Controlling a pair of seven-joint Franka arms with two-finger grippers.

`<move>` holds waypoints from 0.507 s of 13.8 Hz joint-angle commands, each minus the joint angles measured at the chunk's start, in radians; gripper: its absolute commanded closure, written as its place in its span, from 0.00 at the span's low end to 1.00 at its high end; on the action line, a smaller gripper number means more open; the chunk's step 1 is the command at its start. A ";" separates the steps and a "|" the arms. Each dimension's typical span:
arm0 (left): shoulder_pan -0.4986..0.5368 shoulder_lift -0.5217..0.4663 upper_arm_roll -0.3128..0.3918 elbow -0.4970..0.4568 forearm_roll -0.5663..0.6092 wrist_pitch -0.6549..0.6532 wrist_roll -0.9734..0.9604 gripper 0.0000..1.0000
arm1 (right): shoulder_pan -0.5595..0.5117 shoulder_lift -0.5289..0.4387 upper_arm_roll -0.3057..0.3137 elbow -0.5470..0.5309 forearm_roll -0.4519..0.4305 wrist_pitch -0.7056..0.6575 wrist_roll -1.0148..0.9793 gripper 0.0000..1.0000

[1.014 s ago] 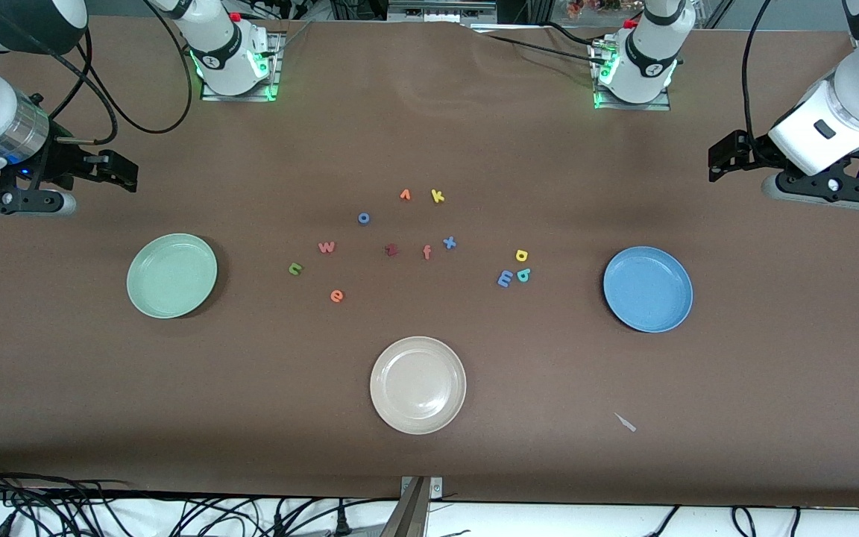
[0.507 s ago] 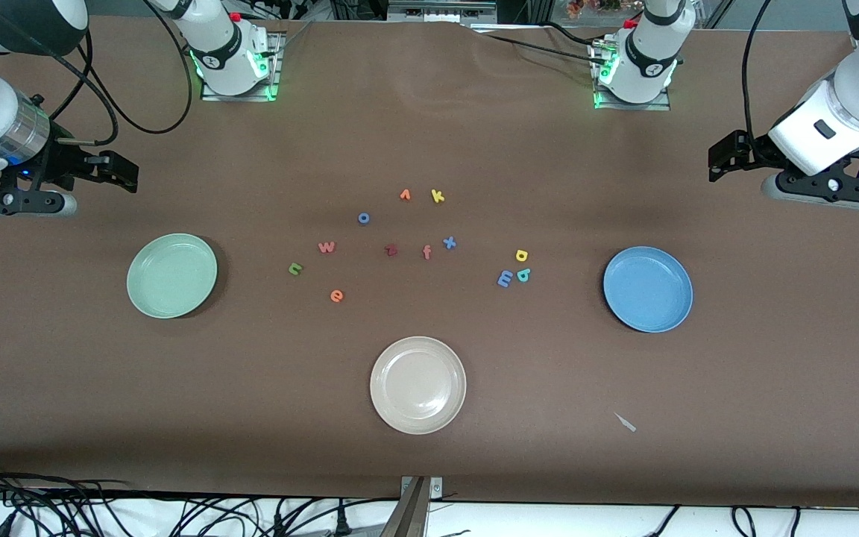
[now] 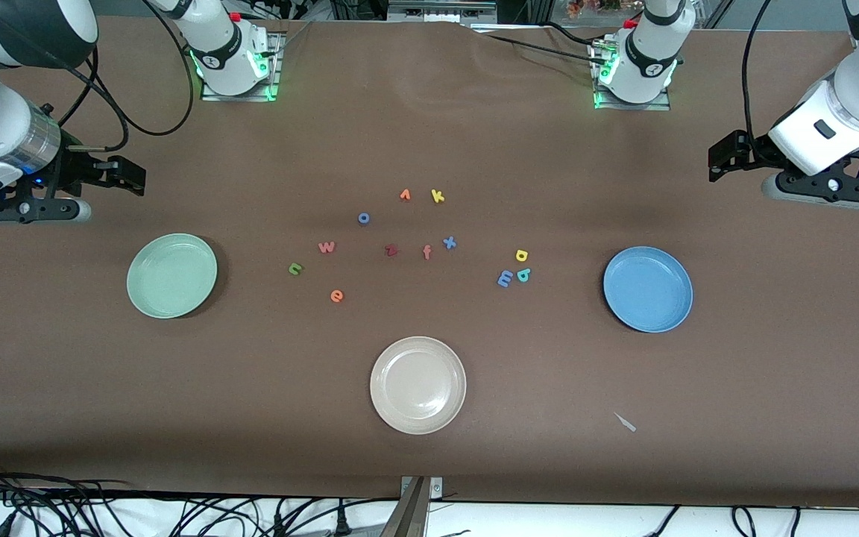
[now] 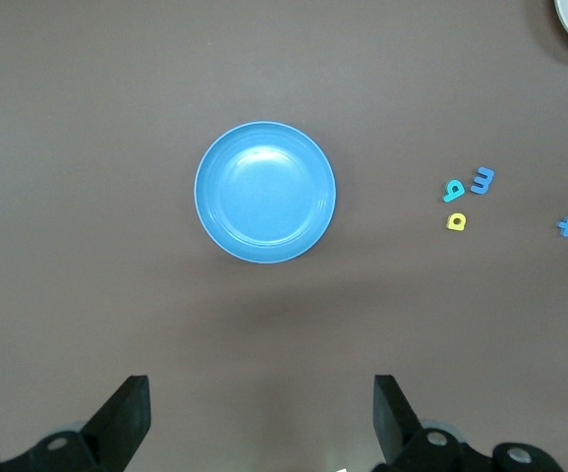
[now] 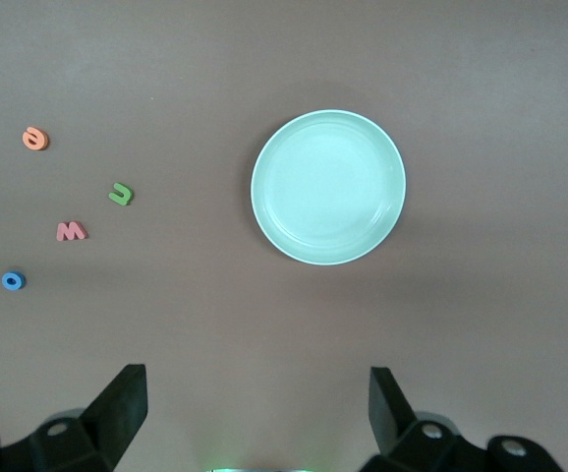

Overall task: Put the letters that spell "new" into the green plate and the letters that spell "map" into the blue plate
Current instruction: 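Reach the right gripper to the green letter while the left gripper reaches the blue E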

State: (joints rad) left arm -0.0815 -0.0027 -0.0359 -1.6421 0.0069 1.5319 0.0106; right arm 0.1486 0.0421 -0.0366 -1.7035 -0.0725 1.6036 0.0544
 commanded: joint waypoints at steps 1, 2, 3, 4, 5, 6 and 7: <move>0.003 0.010 0.004 0.030 -0.018 -0.023 0.012 0.00 | 0.003 0.008 0.004 0.005 0.013 0.030 -0.025 0.00; 0.003 0.010 0.004 0.030 -0.018 -0.023 0.011 0.00 | 0.006 0.030 0.004 0.005 0.013 0.048 -0.027 0.00; 0.003 0.010 0.002 0.030 -0.018 -0.023 0.006 0.00 | 0.009 0.044 0.004 0.007 0.013 0.048 -0.027 0.00; 0.002 0.010 0.002 0.030 -0.018 -0.023 0.006 0.00 | 0.009 0.057 0.004 0.005 0.016 0.050 -0.030 0.00; 0.003 0.010 0.002 0.030 -0.018 -0.023 0.008 0.00 | 0.011 0.065 0.004 0.005 0.019 0.052 -0.025 0.00; 0.003 0.012 0.004 0.030 -0.019 -0.023 0.012 0.00 | 0.017 0.074 0.006 0.002 0.019 0.059 -0.012 0.00; 0.005 0.012 0.004 0.031 -0.021 -0.023 0.012 0.00 | 0.037 0.084 0.004 -0.004 0.023 0.082 -0.007 0.00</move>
State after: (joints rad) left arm -0.0813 -0.0027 -0.0359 -1.6420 0.0069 1.5319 0.0106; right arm 0.1608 0.1102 -0.0298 -1.7039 -0.0702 1.6575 0.0441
